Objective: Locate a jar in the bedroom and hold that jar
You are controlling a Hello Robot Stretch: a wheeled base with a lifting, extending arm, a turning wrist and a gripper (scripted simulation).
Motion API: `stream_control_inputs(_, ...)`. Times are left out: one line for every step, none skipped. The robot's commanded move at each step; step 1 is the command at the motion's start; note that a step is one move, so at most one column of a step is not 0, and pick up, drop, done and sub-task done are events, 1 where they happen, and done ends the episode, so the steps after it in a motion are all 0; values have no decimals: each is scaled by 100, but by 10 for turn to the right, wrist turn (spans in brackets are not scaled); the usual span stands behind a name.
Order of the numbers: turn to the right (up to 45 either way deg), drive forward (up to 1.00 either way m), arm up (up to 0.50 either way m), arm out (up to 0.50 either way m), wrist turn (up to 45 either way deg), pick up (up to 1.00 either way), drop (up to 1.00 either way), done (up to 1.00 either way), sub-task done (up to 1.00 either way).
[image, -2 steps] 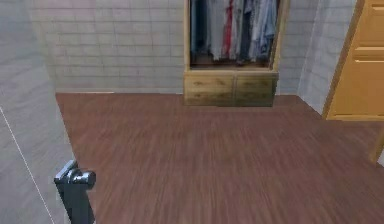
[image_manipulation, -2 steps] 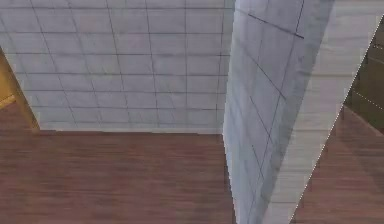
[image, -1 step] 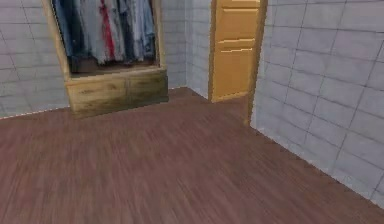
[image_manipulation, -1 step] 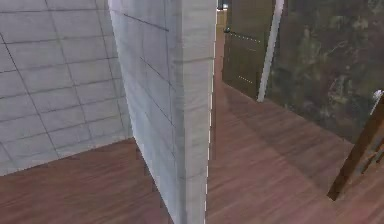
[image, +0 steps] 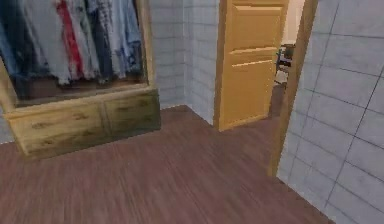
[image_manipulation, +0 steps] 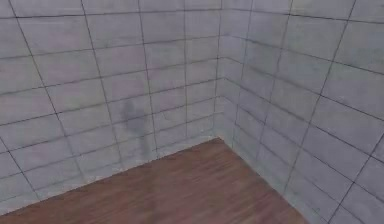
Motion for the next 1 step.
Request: stream_control_inputs(0, 100, 0, 0, 0, 0, 0, 0, 0)
